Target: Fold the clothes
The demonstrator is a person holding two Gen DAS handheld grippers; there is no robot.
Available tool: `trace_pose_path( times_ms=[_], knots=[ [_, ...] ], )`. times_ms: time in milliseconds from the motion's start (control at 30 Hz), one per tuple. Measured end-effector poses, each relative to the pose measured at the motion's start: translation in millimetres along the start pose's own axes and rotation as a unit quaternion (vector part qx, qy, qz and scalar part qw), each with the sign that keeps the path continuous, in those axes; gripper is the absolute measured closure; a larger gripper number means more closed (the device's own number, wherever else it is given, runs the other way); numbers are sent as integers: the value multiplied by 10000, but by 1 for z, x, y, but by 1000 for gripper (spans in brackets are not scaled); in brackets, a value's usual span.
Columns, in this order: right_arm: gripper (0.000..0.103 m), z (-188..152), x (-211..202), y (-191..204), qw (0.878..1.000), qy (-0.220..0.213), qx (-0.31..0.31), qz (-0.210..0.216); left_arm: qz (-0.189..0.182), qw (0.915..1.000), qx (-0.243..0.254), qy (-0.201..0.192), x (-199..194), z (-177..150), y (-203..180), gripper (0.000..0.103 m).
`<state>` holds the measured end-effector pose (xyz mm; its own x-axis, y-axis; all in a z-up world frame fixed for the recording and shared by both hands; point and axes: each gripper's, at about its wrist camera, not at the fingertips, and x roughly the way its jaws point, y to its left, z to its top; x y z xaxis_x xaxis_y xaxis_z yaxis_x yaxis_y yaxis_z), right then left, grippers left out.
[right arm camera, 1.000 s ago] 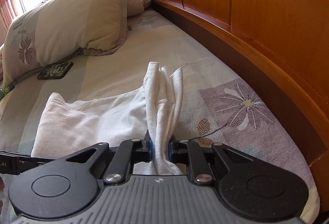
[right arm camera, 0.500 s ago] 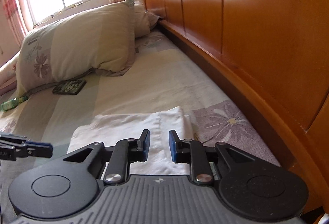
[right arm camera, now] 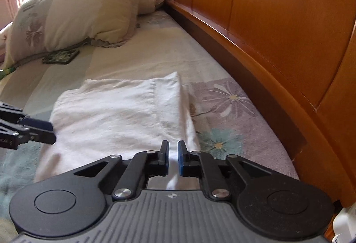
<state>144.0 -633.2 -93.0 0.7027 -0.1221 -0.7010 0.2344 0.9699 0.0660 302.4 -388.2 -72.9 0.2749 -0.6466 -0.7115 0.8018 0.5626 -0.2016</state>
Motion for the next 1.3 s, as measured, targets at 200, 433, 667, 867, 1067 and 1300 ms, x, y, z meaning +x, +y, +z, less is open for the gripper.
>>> trace_pose_path(
  times_ms=[200,433,667,867,1067,1300],
  knots=[
    [86,-20,10,-3,9985,380,233,-326,-485,9981,384,-57,4,-1,-28,41],
    [75,-24,-14,10,9990,255,289,-239,-169,9986,493,49,-13,-16,-30,41],
    [57,-39,-9,33,9979,510,329,203,202,9980,585,126,-35,-31,-29,28],
    [46,-41,-22,46,9984,525,174,150,577,9966,589,-16,-58,-57,-27,23],
    [32,-17,-4,44,9992,277,262,88,981,9931,581,-262,-80,-86,-28,12],
    [27,12,35,37,9989,130,451,13,1203,9902,618,-341,-96,-104,-22,10]
  ],
)
